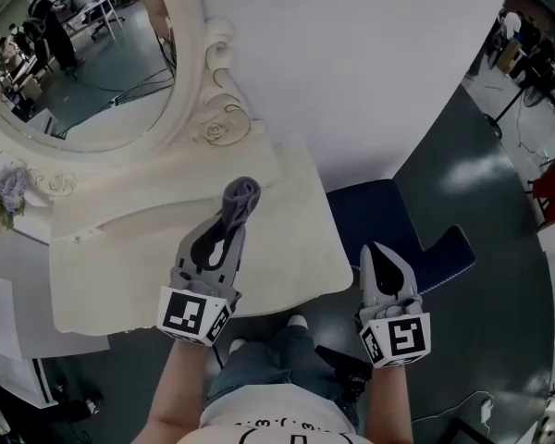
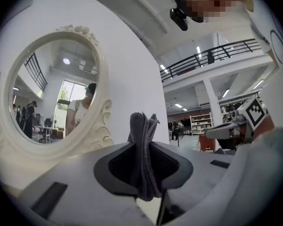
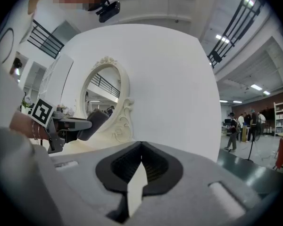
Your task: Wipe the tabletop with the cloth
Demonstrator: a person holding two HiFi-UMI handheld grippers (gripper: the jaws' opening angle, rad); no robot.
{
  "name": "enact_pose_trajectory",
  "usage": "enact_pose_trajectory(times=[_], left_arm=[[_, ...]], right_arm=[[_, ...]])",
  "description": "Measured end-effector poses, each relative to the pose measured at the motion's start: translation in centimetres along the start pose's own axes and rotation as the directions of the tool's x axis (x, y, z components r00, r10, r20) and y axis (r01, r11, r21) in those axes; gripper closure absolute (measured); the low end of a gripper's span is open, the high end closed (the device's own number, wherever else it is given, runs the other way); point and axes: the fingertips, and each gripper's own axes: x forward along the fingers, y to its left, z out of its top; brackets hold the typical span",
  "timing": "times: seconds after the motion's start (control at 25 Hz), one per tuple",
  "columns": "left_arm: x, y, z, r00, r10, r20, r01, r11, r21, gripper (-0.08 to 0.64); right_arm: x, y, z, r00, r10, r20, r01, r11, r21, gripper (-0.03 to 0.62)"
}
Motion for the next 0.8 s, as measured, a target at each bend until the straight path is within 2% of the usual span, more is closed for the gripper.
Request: enact_pose_trajectory(times=[0.12, 0.36, 0.6, 0.8], left_arm=[[-2.9, 3.6, 1.6, 0.997, 0.074, 0.024, -0.075, 0.997, 0.035, 0.477], [-8.5, 9.5, 3.6, 0.981, 0.184, 0.063, -0.187, 0.981, 0.052, 0.477], [-13.7, 13.7, 4.9, 0.969, 0.233, 0.078, -0.238, 0.969, 0.069, 0.477], [-17.3, 15.8, 5.5, 0.968, 0.235, 0.085, -0.242, 0.968, 0.074, 0.477]], right_arm=[[0.9, 2.7, 1.8, 0.999, 0.038, 0.028, -0.037, 0.999, -0.026, 0.591], [2.6, 8.0, 5.0, 0.992, 0.103, 0.072, -0.098, 0.992, -0.075, 0.591], [3.9, 13.7, 7.7, 0.984, 0.145, 0.105, -0.133, 0.984, -0.117, 0.592], [3.9, 18.4, 9.4, 0.979, 0.159, 0.127, -0.143, 0.982, -0.125, 0.592]])
